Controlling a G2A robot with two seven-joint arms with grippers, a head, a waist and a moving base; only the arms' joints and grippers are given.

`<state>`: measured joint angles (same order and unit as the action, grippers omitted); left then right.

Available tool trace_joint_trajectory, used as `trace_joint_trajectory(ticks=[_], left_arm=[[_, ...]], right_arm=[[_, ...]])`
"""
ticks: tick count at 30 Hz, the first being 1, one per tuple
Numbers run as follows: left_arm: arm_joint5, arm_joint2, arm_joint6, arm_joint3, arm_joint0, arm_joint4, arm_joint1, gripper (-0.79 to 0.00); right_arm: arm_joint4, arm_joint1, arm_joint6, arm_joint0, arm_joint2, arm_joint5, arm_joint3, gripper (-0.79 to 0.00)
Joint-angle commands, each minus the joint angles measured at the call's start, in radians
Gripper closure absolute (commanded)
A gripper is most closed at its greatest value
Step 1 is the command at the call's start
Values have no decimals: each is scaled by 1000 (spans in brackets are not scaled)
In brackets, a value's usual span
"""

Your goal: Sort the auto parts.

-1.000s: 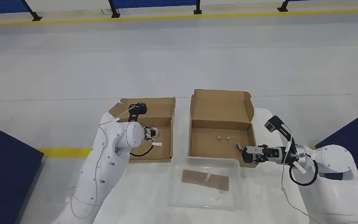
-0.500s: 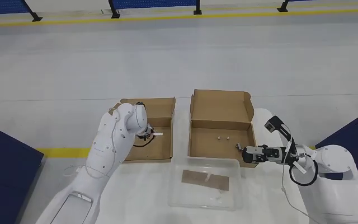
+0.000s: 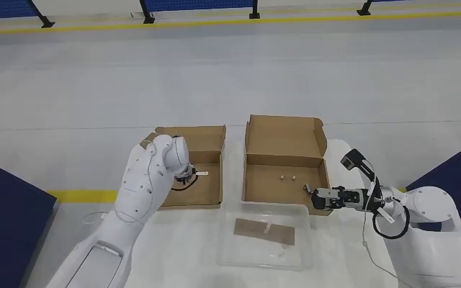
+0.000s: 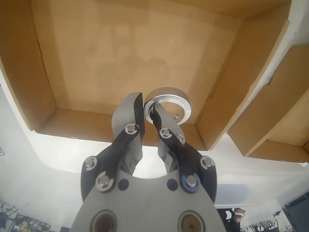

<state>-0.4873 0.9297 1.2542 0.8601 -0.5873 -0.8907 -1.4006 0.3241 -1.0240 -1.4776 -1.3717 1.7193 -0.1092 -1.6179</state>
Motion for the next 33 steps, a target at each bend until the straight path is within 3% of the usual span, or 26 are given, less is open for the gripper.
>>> trace_joint_trajectory(ticks=[1,7,10,19,33], left_arm=[[15,21,-49,-23,-6,41,-1,0],[72,42,-161,-141,24,147,-22,0],[42,1,-195,-214,57,117,-43,0],[85,-52,-247,-421,130,169,-105,0],[122,-71,-302,-585,167,222,-165,0]], right_arm=[[0,0,0,0,0,0,0,-785],[0,0,0,0,0,0,0,-785],[0,0,0,0,0,0,0,-785],[0,0,0,0,0,0,0,-785],[0,0,0,0,0,0,0,-785]])
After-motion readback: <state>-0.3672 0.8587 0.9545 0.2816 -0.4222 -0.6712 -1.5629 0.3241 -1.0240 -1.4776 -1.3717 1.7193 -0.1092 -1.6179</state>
